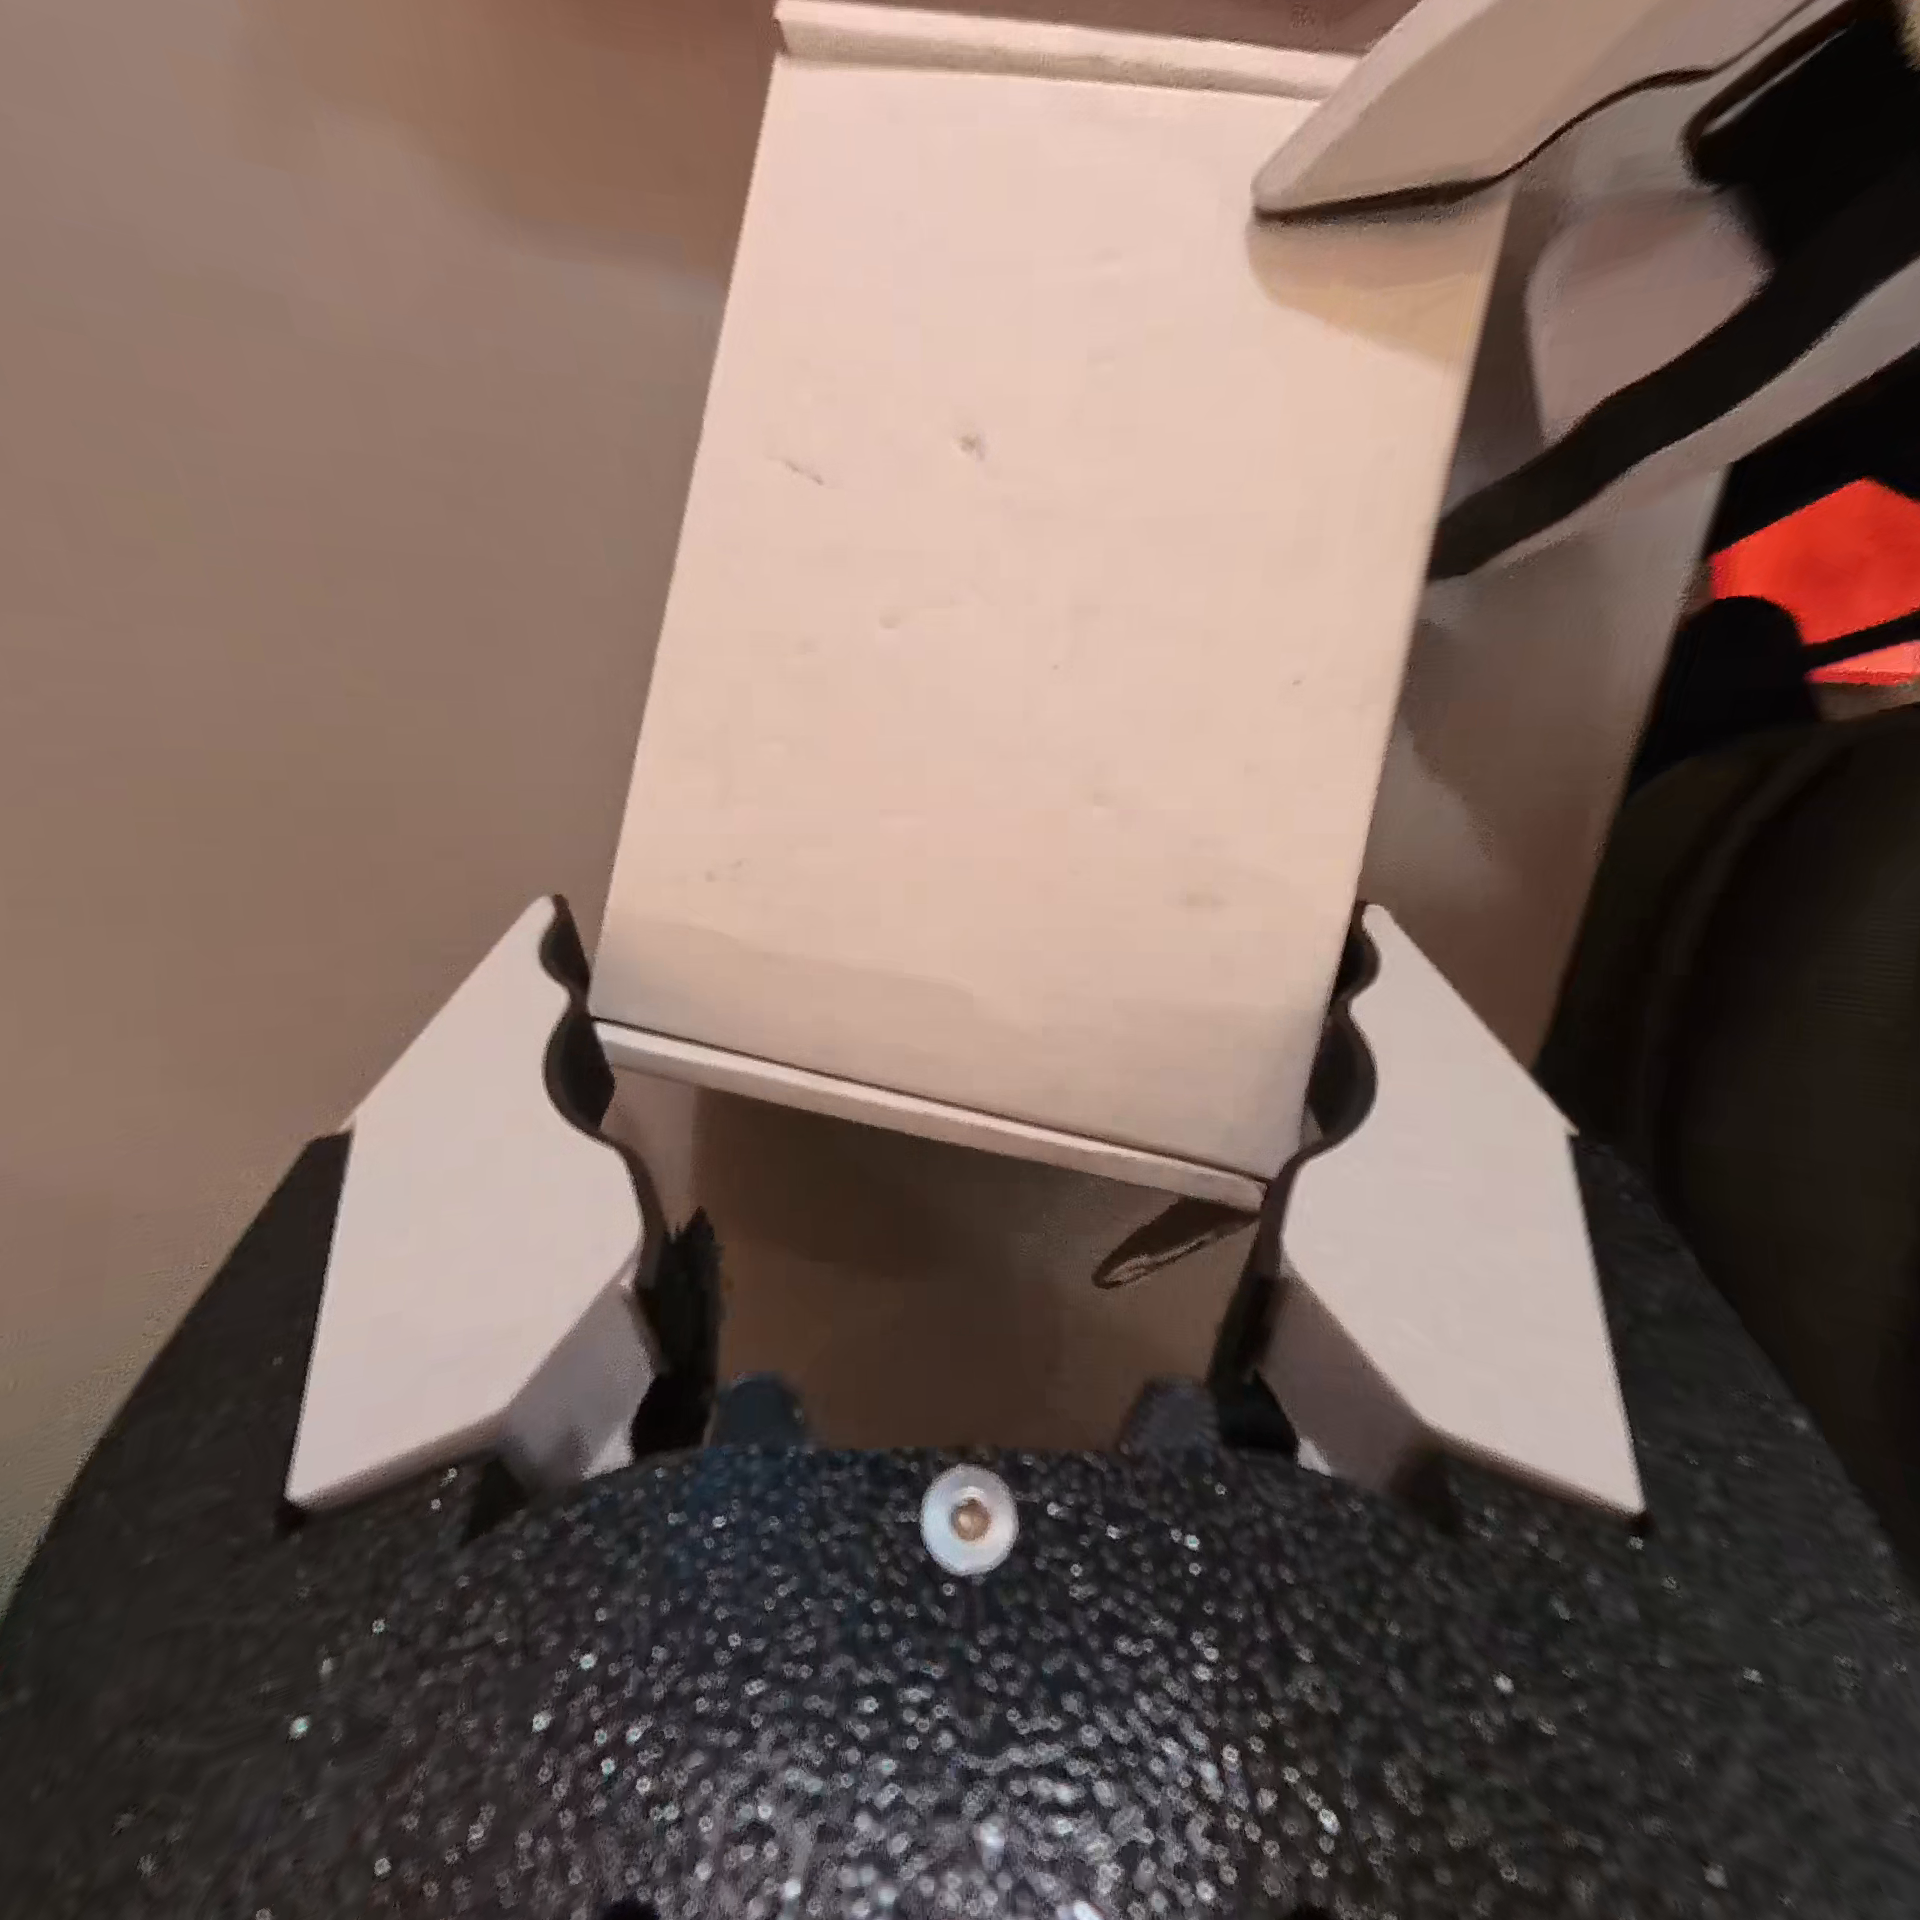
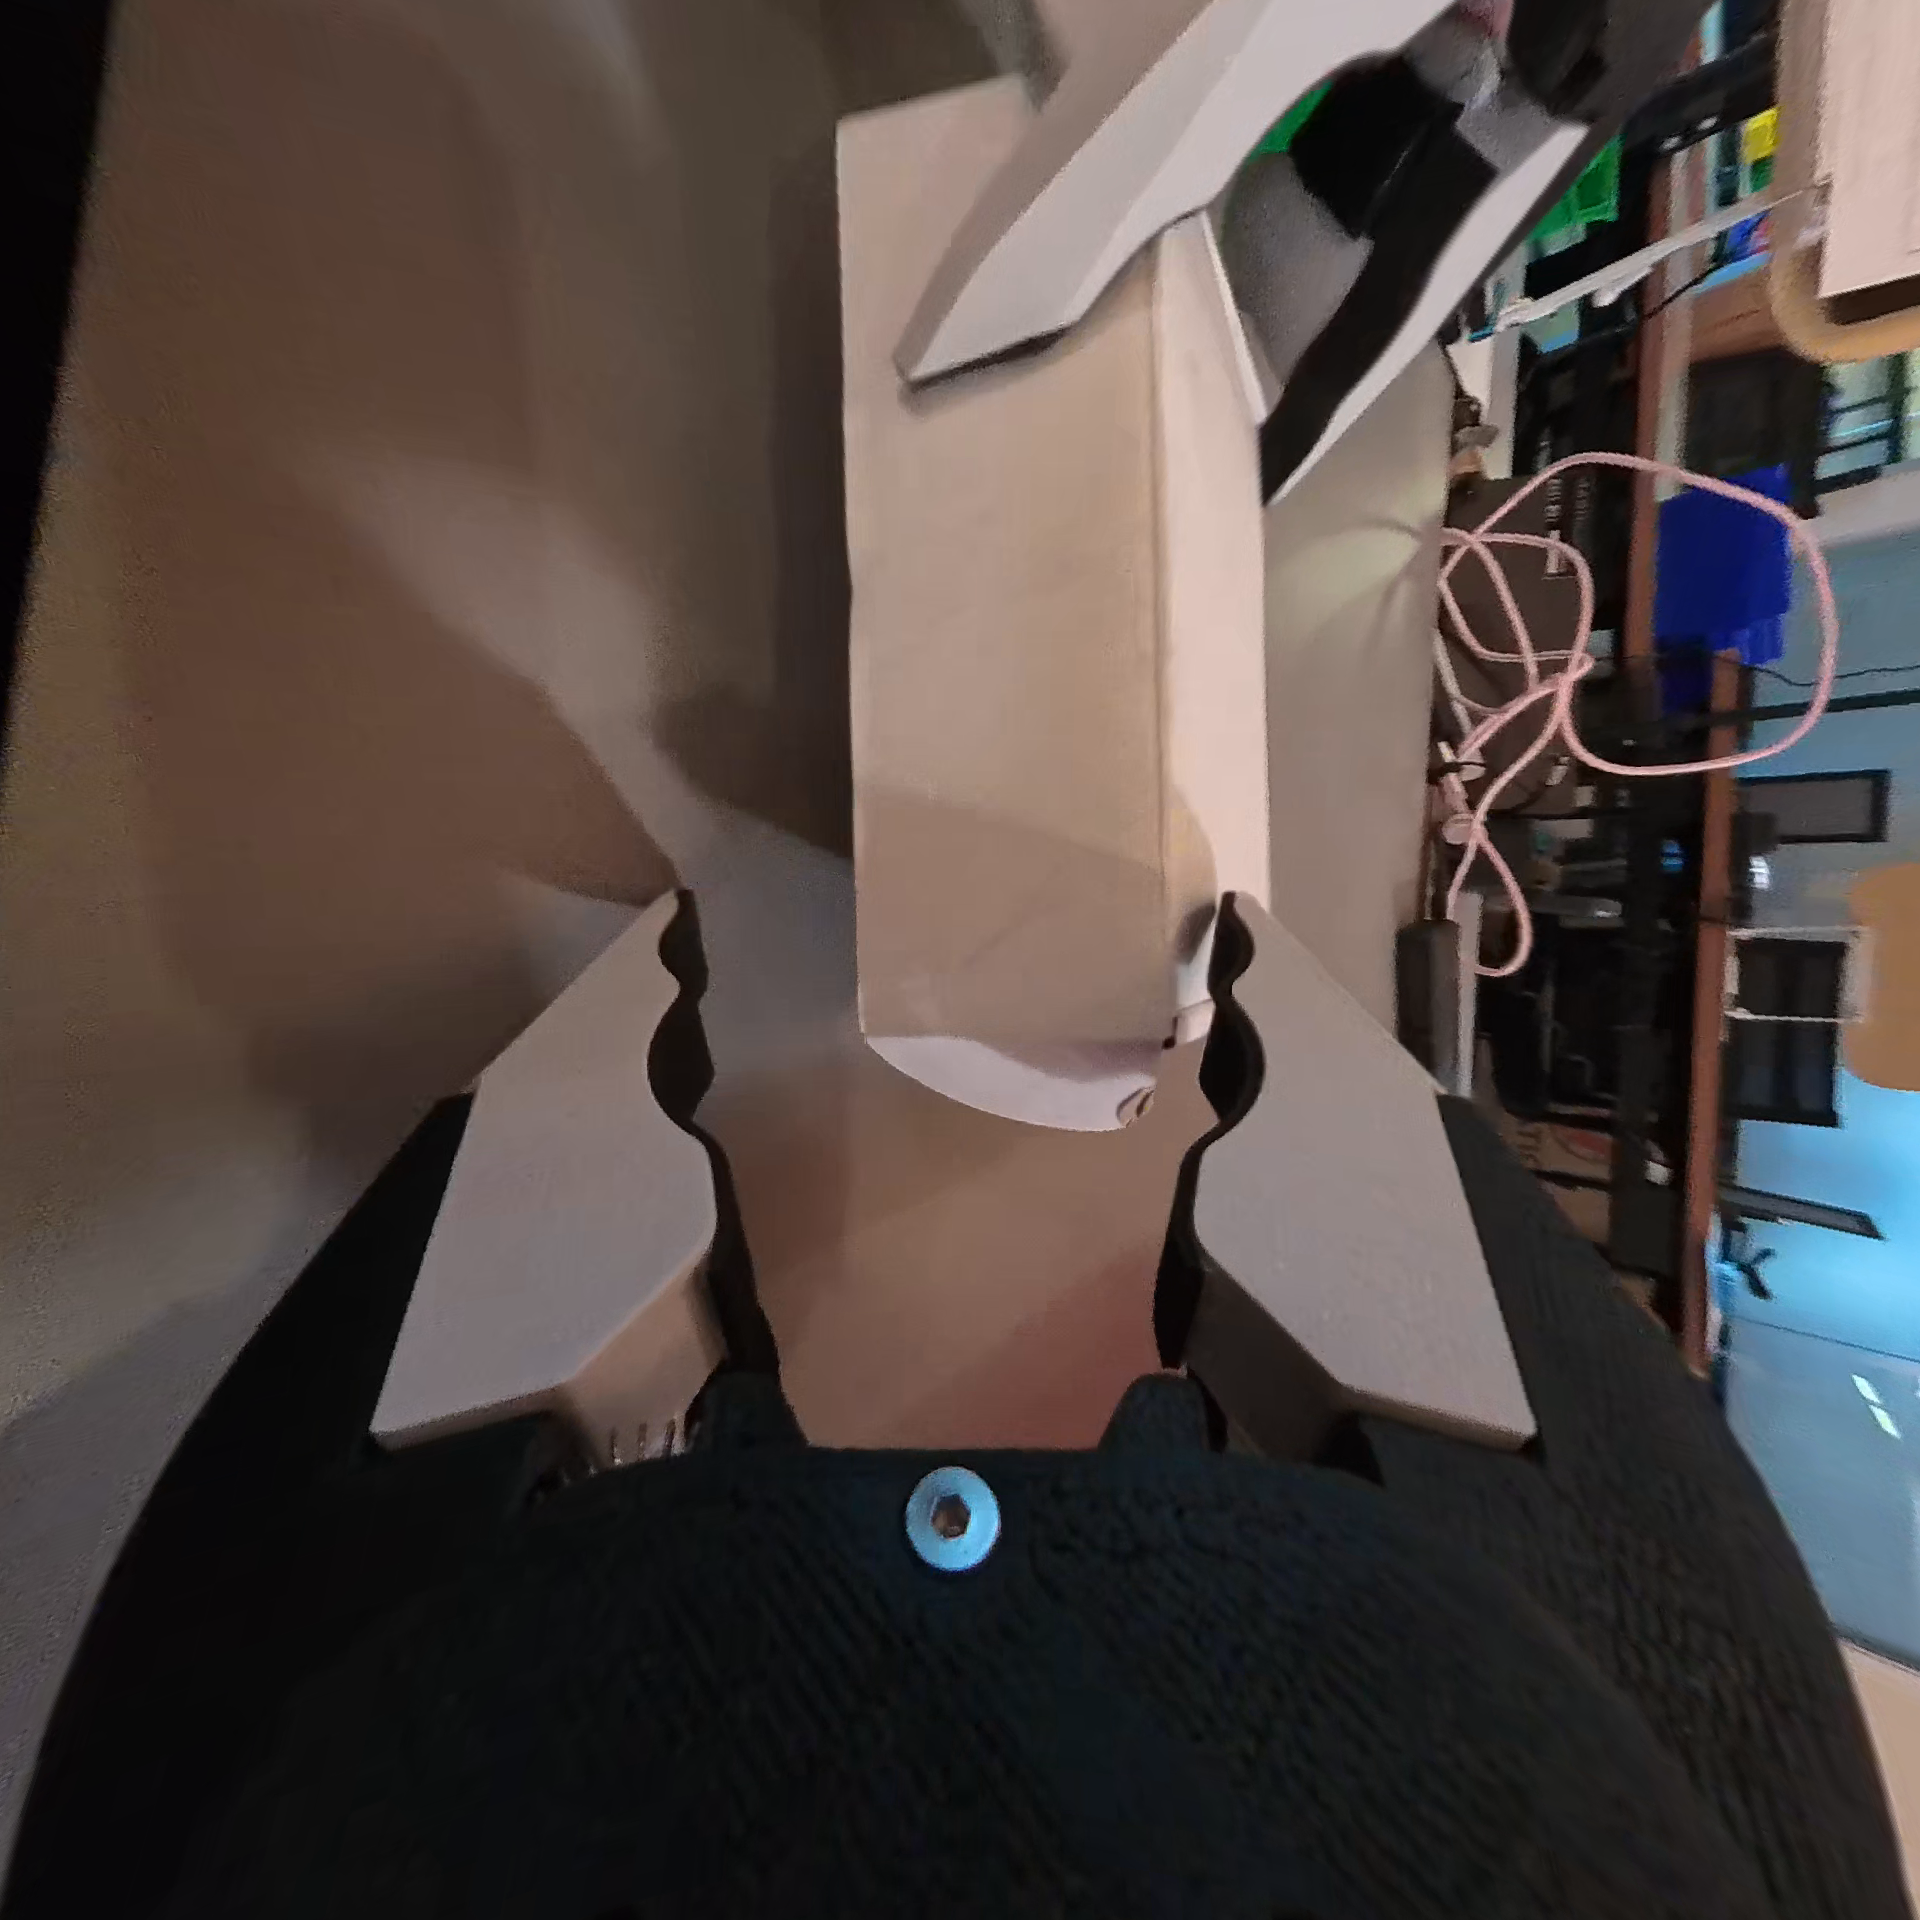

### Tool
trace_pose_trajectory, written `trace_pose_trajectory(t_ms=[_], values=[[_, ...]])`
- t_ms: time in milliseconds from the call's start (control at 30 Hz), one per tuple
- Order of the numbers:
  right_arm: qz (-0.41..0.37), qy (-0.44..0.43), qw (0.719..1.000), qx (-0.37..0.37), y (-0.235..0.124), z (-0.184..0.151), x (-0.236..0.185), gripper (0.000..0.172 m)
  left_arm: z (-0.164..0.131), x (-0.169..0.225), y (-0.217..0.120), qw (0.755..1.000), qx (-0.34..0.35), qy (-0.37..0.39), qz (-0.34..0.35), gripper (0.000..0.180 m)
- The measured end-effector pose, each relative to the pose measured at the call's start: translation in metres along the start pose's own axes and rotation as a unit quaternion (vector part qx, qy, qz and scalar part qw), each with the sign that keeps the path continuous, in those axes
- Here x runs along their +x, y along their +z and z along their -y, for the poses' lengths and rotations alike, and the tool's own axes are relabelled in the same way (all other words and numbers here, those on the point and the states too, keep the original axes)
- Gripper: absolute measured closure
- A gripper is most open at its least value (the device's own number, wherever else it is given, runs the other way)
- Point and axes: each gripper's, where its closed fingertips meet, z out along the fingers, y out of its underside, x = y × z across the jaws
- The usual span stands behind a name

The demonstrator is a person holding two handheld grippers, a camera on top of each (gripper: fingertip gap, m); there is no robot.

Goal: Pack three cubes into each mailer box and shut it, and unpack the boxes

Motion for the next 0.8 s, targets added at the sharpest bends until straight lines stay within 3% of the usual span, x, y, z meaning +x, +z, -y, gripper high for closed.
trace_pose_trajectory(t_ms=[33, 167, 233, 333, 400, 567, 667, 800], values=[[-0.010, -0.005, 1.000, -0.001, 0.001, -0.001, 0.004, 0.075, 0.000, 0.003, -0.002, 1.000, -0.006, -0.009, -0.023, 0.043], [-0.030, -0.013, 0.999, 0.019, 0.001, 0.004, 0.017, 0.081, 0.005, 0.023, -0.009, 0.988, -0.018, -0.055, -0.144, 0.043], [-0.019, 0.001, 0.999, 0.042, -0.001, 0.011, 0.019, 0.098, 0.009, 0.023, -0.011, 0.981, -0.015, -0.075, -0.176, 0.043], [0.018, 0.037, 0.997, 0.063, -0.004, 0.015, 0.020, 0.099, 0.012, 0.023, -0.013, 0.974, -0.002, -0.084, -0.209, 0.040], [0.046, 0.066, 0.994, 0.075, -0.007, 0.015, 0.022, 0.099, 0.020, 0.015, -0.019, 0.978, 0.041, -0.062, -0.194, 0.033], [0.159, 0.155, 0.970, 0.098, -0.020, 0.004, 0.031, 0.099, 0.058, 0.010, -0.071, 0.963, 0.214, -0.029, -0.164, 0.040], [0.213, 0.194, 0.951, 0.110, -0.026, 0.000, 0.036, 0.099, 0.059, 0.017, -0.089, 0.962, 0.239, 0.006, -0.134, 0.050], [0.224, 0.236, 0.943, 0.074, -0.020, -0.013, 0.040, 0.092, 0.054, 0.025, -0.093, 0.963, 0.256, 0.055, -0.071, 0.062]])
